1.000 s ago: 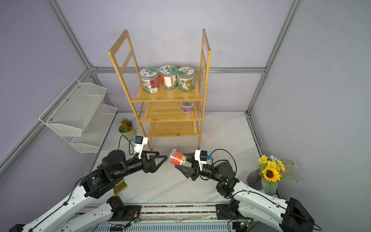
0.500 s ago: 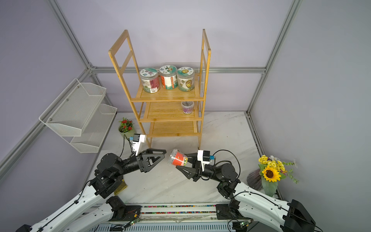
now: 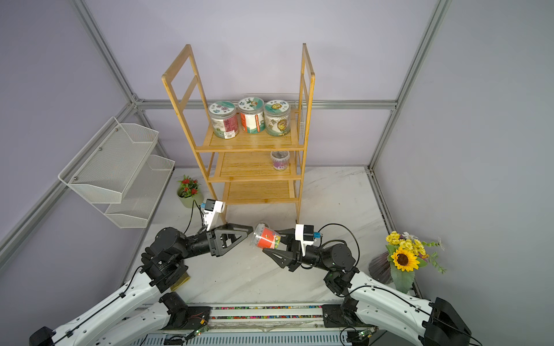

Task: Place the seed container on the shelf
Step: Pick up the seed jar at the center of the board.

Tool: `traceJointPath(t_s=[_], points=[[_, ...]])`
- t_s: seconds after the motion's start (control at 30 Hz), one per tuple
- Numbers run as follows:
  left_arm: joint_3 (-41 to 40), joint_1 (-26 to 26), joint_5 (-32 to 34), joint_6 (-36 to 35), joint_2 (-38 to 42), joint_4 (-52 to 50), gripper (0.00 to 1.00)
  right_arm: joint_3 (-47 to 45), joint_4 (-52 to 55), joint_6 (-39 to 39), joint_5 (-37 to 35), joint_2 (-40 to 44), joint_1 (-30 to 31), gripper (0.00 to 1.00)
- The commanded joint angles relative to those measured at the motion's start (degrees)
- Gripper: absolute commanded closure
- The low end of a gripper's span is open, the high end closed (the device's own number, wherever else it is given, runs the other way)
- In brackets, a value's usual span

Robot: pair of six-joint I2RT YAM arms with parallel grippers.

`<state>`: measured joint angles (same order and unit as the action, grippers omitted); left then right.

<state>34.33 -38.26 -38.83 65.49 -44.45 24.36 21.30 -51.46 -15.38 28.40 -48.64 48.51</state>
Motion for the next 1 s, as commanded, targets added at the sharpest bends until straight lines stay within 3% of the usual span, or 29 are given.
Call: traceJointPath(t_s=[0.0, 0.57, 0.97], points=[[0.5, 0.4, -3.0, 1.6, -0.8, 4.8, 0.0, 1.7, -2.8, -0.9, 1.0, -0.2, -0.3, 0.7], [2.2, -0.1, -6.4, 1.1, -3.3, 4.6, 0.01, 3.1, -3.6, -1.3, 3.0, -3.6, -0.4, 0.7], [2.8, -0.9, -5.3, -1.5, -2.3, 0.2, 0.0, 4.7, -4.0, -1.1, 3.8, -5.9, -0.6, 0.7]])
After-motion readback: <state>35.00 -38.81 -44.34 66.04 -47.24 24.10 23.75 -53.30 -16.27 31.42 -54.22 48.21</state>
